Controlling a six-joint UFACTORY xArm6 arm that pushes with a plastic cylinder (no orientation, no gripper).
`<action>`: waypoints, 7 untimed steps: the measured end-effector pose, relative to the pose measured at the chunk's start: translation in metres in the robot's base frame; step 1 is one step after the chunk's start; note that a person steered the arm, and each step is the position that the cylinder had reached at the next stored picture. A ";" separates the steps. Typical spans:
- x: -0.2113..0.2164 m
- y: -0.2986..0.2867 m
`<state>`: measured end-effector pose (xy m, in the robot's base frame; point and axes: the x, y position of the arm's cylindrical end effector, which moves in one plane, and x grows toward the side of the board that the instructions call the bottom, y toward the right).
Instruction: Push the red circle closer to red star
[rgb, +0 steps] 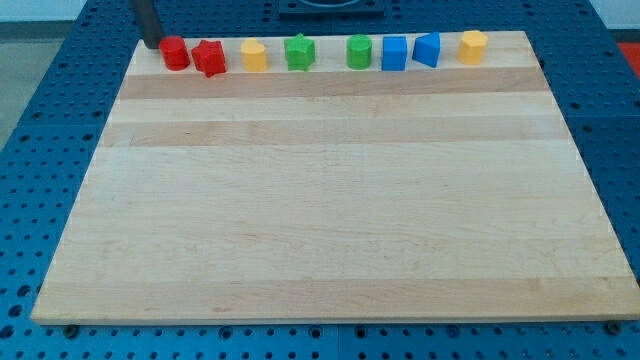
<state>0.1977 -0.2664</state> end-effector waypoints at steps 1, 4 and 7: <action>0.000 0.003; 0.043 0.030; 0.013 0.042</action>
